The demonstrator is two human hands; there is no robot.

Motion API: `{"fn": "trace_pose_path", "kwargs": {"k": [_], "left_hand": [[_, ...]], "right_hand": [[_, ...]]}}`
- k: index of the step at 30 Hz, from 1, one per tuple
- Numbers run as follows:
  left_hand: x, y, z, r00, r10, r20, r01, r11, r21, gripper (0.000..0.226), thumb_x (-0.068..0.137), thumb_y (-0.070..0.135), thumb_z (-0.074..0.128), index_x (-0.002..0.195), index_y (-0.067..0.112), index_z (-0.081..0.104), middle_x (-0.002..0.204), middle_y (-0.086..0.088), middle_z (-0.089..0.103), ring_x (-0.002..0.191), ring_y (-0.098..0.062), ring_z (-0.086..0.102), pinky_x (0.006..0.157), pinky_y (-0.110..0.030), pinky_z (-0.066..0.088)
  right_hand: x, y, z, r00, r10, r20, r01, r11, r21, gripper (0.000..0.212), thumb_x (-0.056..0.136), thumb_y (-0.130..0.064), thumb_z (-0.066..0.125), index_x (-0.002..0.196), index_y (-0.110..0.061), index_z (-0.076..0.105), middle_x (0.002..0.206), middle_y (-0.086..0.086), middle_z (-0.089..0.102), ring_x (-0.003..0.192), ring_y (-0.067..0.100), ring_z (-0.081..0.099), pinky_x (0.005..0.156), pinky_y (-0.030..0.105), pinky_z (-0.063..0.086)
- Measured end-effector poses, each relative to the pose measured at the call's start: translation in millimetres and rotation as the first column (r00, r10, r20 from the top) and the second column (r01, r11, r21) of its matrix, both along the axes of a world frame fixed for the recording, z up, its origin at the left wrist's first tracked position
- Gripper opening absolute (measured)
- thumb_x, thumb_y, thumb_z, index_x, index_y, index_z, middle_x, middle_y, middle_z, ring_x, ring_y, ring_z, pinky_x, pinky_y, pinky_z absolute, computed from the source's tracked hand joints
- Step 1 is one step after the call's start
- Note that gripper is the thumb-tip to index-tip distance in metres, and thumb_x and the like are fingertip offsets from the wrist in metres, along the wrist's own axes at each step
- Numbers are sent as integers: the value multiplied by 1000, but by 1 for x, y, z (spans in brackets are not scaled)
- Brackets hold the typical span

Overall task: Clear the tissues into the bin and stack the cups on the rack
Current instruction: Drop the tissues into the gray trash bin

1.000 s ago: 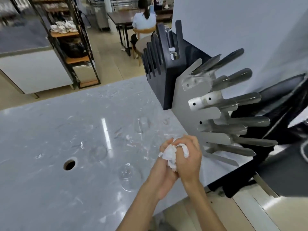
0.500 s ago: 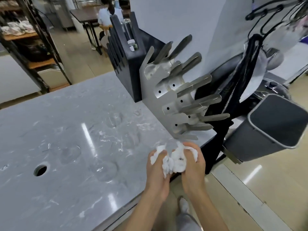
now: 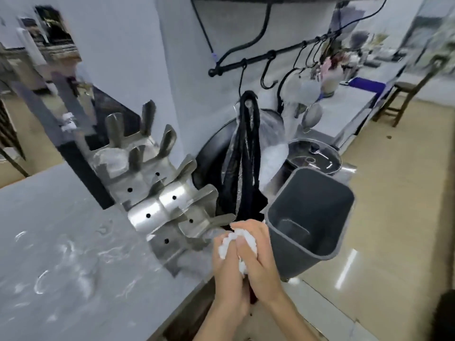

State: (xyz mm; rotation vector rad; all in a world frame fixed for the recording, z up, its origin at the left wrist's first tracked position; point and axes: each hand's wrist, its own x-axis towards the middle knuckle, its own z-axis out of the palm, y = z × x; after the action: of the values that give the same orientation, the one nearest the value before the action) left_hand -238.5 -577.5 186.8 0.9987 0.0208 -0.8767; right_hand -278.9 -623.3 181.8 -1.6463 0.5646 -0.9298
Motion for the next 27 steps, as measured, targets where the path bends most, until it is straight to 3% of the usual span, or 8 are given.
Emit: {"fn": "trace_pose_path", "kwargs": {"k": [6,11,13,15,17,21,24,27], "left_hand": [[-20,-89,1,912,-224,345,157,965,210,13,88,13,54,83,23,60,72,5,63,65,-9,62,54,-28,50],[-4,-145,6,820,-345,456,228,928,293,19,80,20,55,68,32,61,66,14,59,62,-3,57,53,-11,44],[-2,-167,0,794,-413,447,267,896,354,25,84,20,53,66,34,64,68,10,65,62,-3,64,55,-16,51],[-3,-186,-12,686,-508,522,222,828,514,17,87,28,50,80,32,66,78,4,71,71,-14,69,71,-35,60],[-4,-204,-26,464,-683,564,169,694,700,28,89,40,45,104,21,61,104,-4,70,96,-25,68,89,-45,54],[-6,-224,-52,86,-933,348,169,358,918,52,90,50,41,130,16,41,129,-8,38,125,-32,38,100,-43,37],[-8,-227,-61,1,-944,331,138,328,935,43,94,37,36,130,16,39,130,-8,35,127,-35,37,103,-47,37],[-5,-229,-65,-75,-949,305,96,297,950,54,101,38,34,151,19,28,160,-12,24,143,-42,27,115,-54,27]], "right_hand": [[-71,-112,0,978,-185,101,117,875,469,25,101,-16,51,120,-26,65,109,4,73,94,24,75,71,32,60],[-110,-213,14,969,-216,-119,242,926,289,19,98,-24,53,111,-31,66,91,-11,69,60,9,60,48,22,48],[-105,-243,10,946,-156,-283,208,964,164,19,97,-21,52,97,-33,68,96,-21,64,73,6,60,54,19,47],[-93,-267,1,900,-96,-425,127,991,45,25,96,-10,53,87,-30,66,109,-8,63,94,15,59,69,21,49],[-80,-284,-11,762,88,-641,-83,996,38,29,90,-1,54,102,-24,66,121,12,54,111,28,55,94,34,47],[-66,-307,-30,196,247,-949,-349,922,168,74,82,-8,52,147,-41,37,145,11,25,135,36,28,113,48,29],[-62,-313,-40,203,114,-973,-362,931,33,73,89,-11,56,151,-38,28,151,11,24,135,37,36,110,45,36],[-62,-318,-45,208,122,-971,-363,931,40,84,88,-18,65,157,-33,18,161,11,20,139,37,38,112,45,37]]}}
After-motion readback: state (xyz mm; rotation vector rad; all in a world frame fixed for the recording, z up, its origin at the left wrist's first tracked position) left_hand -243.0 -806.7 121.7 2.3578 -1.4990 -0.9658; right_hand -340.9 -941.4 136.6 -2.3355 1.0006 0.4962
